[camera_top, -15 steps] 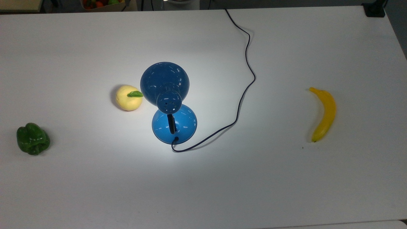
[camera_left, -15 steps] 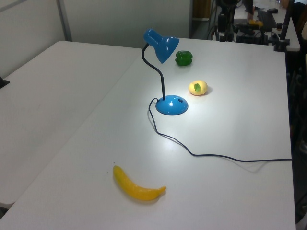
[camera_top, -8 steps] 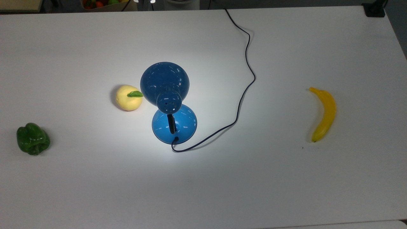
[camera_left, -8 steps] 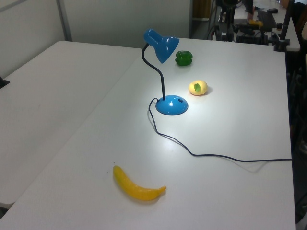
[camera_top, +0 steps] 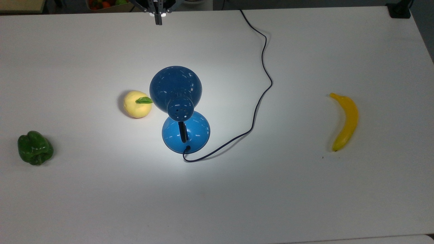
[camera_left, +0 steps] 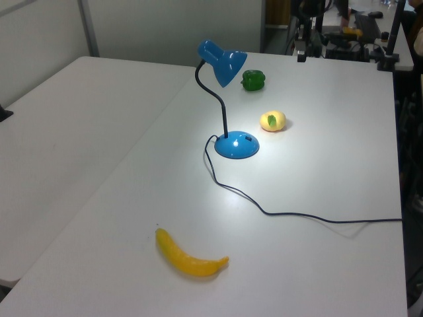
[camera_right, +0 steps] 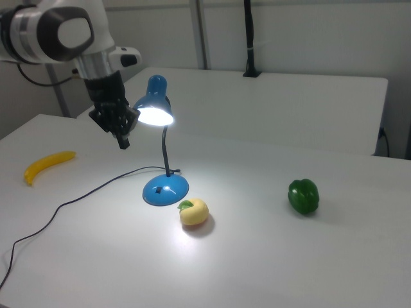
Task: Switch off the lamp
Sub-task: 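Move the gripper down toward the switch on the blue lamp base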
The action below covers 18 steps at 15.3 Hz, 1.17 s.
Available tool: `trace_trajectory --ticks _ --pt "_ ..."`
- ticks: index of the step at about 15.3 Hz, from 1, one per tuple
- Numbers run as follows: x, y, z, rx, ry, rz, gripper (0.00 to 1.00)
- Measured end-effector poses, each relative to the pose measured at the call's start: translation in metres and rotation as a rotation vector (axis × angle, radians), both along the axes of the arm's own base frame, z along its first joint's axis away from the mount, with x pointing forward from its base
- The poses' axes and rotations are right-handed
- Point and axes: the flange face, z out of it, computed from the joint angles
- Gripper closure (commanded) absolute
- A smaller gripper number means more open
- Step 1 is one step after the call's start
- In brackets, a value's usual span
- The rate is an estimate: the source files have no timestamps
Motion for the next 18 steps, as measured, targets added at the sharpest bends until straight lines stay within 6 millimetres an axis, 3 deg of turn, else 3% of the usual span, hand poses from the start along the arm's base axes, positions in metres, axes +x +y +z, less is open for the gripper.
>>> trace_trajectory --ticks 7,10,18 --pt "0.027 0.003 -0.068 0.001 0.005 0.015 1.0" --pt "0.027 0.004 -0.104 0.003 0.002 0.023 1.0" --pt "0.027 0.005 -0.166 0.014 -0.078 0.04 1.0"
